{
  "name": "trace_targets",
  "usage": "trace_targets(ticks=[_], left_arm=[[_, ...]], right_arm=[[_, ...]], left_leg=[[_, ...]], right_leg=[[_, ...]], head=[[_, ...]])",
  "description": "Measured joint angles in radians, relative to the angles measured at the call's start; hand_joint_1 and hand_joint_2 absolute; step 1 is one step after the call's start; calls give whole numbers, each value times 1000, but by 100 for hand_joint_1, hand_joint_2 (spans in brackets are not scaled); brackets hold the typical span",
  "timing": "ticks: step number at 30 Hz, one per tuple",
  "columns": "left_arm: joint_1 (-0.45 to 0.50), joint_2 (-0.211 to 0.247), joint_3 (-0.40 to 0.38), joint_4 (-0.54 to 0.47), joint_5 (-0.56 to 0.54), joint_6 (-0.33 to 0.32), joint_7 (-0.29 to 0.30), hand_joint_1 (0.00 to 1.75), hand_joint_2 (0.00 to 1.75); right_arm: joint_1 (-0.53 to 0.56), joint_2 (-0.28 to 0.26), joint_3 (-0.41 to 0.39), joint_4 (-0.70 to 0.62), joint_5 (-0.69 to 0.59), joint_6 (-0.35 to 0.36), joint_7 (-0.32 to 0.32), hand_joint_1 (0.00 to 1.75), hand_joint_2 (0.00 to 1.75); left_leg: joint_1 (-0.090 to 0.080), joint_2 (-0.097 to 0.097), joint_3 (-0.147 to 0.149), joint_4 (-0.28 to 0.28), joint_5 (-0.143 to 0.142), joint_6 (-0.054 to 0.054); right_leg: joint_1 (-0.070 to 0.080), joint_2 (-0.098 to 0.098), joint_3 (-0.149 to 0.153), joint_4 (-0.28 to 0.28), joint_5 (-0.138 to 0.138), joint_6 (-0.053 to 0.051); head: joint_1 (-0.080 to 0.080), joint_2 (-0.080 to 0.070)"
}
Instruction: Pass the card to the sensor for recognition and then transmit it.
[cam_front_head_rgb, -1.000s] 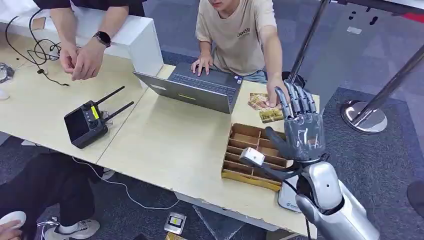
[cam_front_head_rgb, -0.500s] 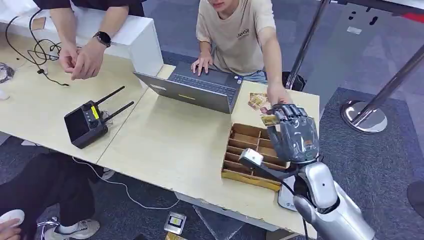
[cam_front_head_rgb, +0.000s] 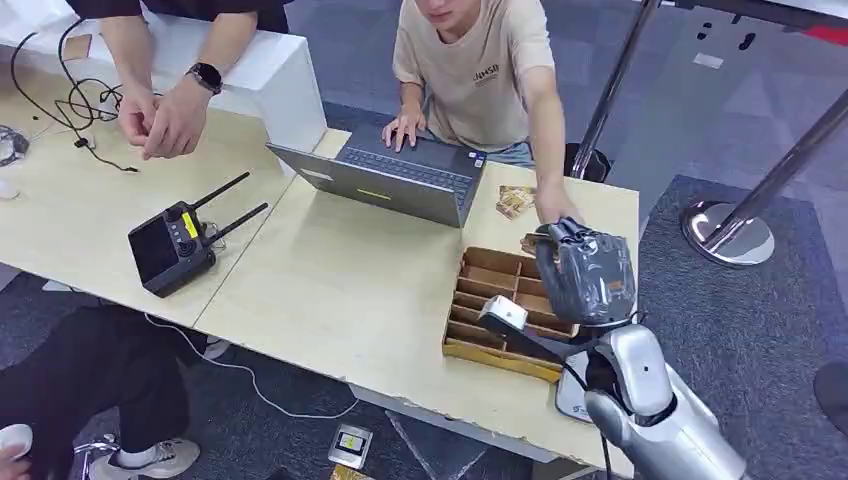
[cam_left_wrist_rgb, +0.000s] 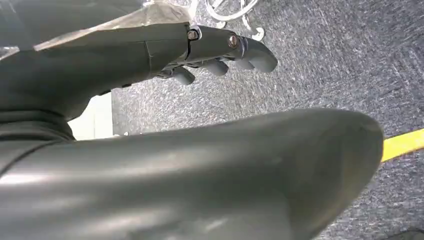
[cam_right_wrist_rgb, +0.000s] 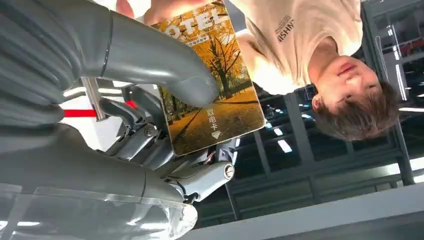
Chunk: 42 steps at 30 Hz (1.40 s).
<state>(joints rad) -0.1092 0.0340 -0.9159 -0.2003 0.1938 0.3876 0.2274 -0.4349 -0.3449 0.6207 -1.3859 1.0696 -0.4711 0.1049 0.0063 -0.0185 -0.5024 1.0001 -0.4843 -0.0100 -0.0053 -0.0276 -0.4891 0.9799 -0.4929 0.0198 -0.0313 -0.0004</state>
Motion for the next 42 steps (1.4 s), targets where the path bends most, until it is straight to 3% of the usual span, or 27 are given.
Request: trace_targets(ticks=[7, 11, 17, 24, 31, 42], left_arm=[[0, 0, 0, 0, -2, 2, 0, 0, 0], [1, 1, 0, 0, 6, 8, -5, 0, 0], [3, 4, 0, 1, 16, 11, -6, 0, 0], [7, 7, 0, 1, 26, 15, -7, 0, 0], [6, 7, 0, 1, 28, 15, -21, 0, 0], [3, 7, 0, 1, 25, 19, -22, 0, 0]], right_arm=[[6, 1, -7, -4, -114, -20, -11, 175, 175], [36, -11, -33, -46, -295, 13, -37, 175, 175], [132, -94, -132, -199, -551, 147, -48, 175, 175], [250, -226, -299, -364, -721, 288, -35, 175, 175], [325, -321, -404, -424, -761, 416, -12, 175, 175], [404, -371, -416, -386, -787, 470, -6, 175, 175]], left_leg=[[0, 0, 0, 0, 0, 0], [0, 0, 0, 0, 0, 0], [-1, 0, 0, 1, 0, 0], [-1, 0, 0, 1, -1, 1], [-1, 0, 0, 1, -1, 1], [-1, 0, -1, 1, -1, 1]], right_leg=[[0, 0, 0, 0, 0, 0], [0, 0, 0, 0, 0, 0], [0, 0, 0, -1, 0, 0], [-1, 0, -1, -1, 0, 0], [0, 0, 0, -1, 0, 0], [0, 0, -1, -1, 0, 0]], head=[[0, 0], [0, 0], [0, 0], [0, 0], [0, 0], [0, 0]])
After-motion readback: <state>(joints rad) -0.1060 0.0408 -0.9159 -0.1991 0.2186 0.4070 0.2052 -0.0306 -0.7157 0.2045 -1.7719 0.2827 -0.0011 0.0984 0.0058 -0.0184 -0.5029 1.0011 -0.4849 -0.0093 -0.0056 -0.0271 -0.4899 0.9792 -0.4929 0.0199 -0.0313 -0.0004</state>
